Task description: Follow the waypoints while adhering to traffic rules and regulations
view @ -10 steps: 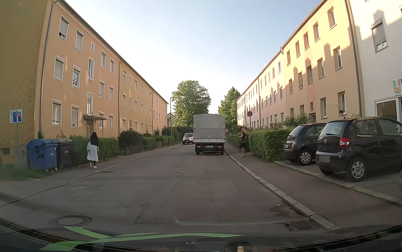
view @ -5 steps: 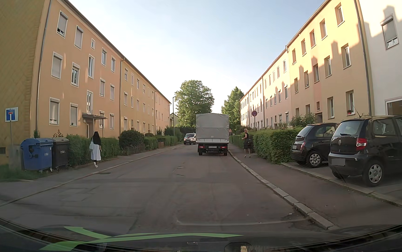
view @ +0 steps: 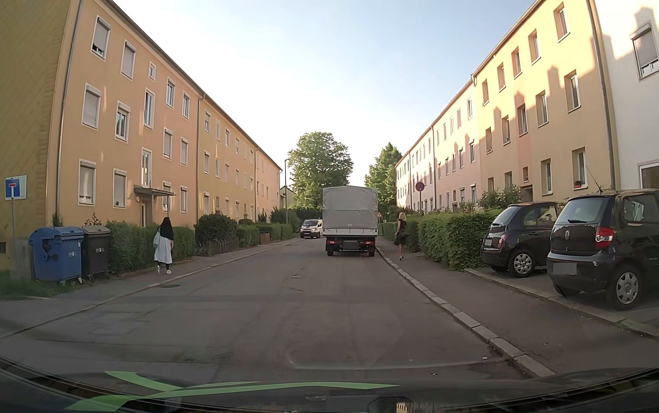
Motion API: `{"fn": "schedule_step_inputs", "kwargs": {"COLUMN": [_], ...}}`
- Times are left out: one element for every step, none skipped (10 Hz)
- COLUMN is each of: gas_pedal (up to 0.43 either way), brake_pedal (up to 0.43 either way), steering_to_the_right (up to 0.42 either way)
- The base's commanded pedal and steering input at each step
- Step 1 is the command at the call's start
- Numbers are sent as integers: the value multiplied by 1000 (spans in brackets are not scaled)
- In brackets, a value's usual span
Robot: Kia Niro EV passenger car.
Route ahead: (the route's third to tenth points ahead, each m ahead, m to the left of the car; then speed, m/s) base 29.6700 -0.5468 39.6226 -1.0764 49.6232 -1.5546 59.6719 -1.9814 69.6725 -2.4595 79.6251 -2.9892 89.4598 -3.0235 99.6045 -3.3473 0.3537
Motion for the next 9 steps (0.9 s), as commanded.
{"fn": "schedule_step_inputs", "kwargs": {"gas_pedal": [0,0,0,0,0,0,0,0,0], "brake_pedal": [152,165,165,165,165,165,165,159,134], "steering_to_the_right": [-54,-49,-48,-48,-48,-48,-46,-45,-45]}}
